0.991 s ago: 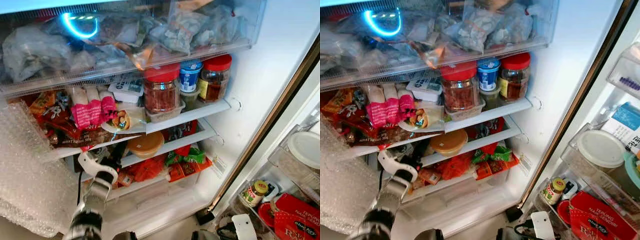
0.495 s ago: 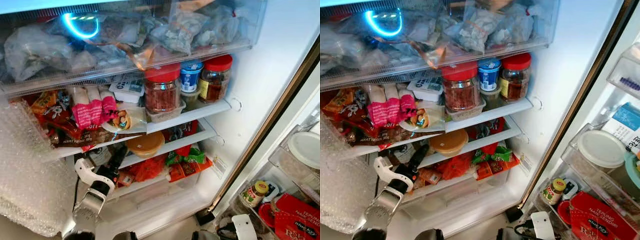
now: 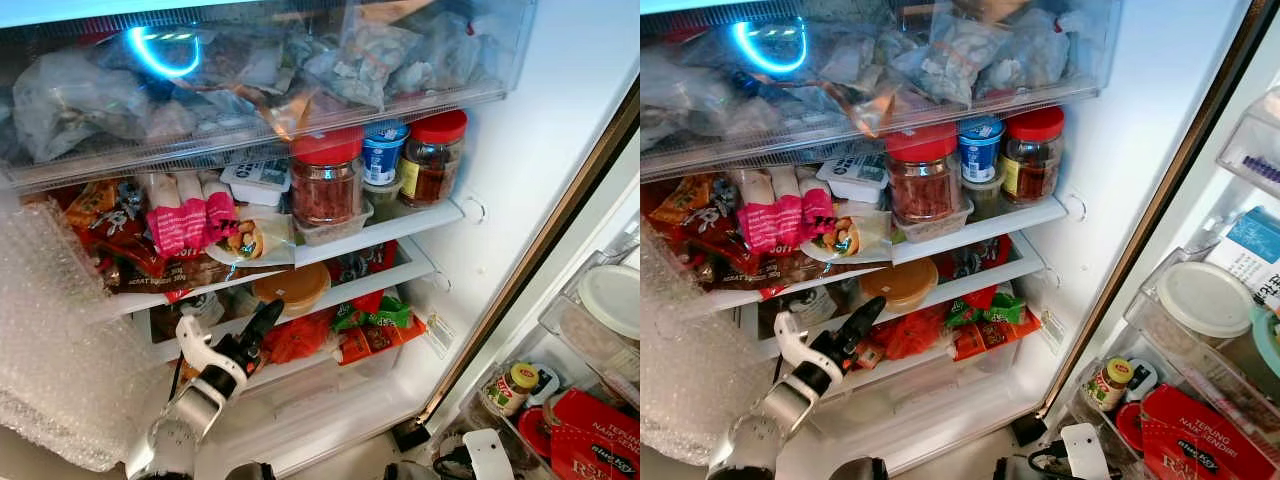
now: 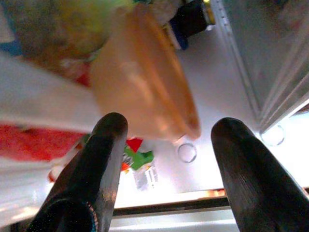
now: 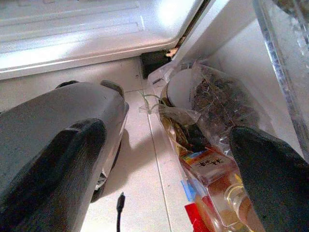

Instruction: Restocking fridge

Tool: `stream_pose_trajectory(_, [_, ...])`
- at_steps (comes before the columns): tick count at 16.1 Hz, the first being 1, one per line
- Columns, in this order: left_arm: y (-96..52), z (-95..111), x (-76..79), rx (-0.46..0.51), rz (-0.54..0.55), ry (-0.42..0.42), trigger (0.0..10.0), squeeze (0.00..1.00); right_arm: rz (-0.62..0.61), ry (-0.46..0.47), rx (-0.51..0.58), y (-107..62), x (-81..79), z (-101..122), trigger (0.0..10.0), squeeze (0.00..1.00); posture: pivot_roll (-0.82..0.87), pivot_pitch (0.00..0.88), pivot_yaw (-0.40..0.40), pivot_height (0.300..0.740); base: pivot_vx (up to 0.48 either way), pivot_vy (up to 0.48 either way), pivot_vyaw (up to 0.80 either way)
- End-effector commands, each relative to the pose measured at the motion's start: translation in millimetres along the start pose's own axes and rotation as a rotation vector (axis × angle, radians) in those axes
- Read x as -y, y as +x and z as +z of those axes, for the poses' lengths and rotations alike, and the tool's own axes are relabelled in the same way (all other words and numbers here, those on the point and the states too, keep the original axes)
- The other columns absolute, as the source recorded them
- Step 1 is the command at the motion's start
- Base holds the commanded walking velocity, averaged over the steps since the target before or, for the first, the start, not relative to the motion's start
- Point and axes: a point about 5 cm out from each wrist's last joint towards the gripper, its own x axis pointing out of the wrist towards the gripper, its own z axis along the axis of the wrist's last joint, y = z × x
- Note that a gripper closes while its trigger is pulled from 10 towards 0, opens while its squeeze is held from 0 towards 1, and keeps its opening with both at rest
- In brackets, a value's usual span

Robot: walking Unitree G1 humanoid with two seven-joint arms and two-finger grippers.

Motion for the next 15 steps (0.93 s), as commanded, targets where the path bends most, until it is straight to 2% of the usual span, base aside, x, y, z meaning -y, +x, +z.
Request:
stream_pose_trajectory(1, [9.2, -1.1, 1.1, -0.009, -0.002, -0.011, 10.0, 0.0, 0.018, -0.005, 0.014, 1.9, -6.3, 5.6, 10.0, 0.0, -0.05, 0.0, -0.014, 0.645, 0.0, 0.0, 0.0])
stream_pose_trajectory(5, [29.5, -5.6, 0.6, -0.037, -0.016, -0.051, 10.0, 0.0, 0.023, -0.015, 0.011, 1.6, -5.0, 5.1, 10.0, 0.0, -0.07, 0.0, -0.025, 0.645, 0.0, 0.0, 0.0])
stream_pose_trajectory(7, [38.2, -7.1, 3.3, -0.049, -0.025, -0.039, 10.0, 0.0, 0.021, -0.016, 0.008, 1.1, -3.4, 3.8, 10.0, 0.0, -0.07, 0.0, -0.031, 0.645, 0.0, 0.0, 0.0])
stream_pose_trajectory(9, [47.4, -0.9, 2.8, 0.001, -0.007, -0.022, 10.0, 0.0, 0.023, -0.023, 0.006, 0.8, -2.5, 3.3, 10.0, 0.0, -0.07, 0.0, -0.038, 0.645, 0.0, 0.0, 0.0])
stream_pose_trajectory(12, [50.6, 5.4, 0.6, 0.045, 0.014, -0.024, 10.0, 0.0, 0.027, -0.03, 0.004, 0.7, -2.4, 2.7, 10.0, 0.0, -0.08, 0.0, -0.039, 0.645, 0.0, 0.0, 0.0])
stream_pose_trajectory(15, [50.0, 2.4, -0.6, 0.014, -0.004, 0.011, 10.0, 0.0, 0.029, -0.028, 0.002, 0.7, -2.8, 2.4, 10.0, 0.0, -0.07, 0.0, -0.035, 0.645, 0.0, 0.0, 0.0])
